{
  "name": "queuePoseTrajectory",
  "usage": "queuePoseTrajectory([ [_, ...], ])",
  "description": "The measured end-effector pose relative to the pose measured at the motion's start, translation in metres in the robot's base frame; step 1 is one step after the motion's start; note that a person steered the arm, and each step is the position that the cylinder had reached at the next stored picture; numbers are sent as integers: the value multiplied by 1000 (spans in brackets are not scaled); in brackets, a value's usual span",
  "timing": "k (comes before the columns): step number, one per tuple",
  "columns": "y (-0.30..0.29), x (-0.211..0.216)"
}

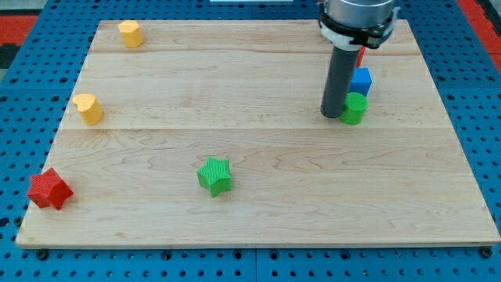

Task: Move your arm closer to the green star

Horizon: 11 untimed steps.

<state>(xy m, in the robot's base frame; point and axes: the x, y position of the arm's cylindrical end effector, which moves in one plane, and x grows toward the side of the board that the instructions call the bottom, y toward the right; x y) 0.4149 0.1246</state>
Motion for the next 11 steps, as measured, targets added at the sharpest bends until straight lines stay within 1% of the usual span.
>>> queuePoseTrajectory([
  [1,4,0],
  [2,-6,0],
  [5,-126,-16],
  [8,-228,-5],
  [9,-227,45],
  [10,-225,105],
  [11,-189,127],
])
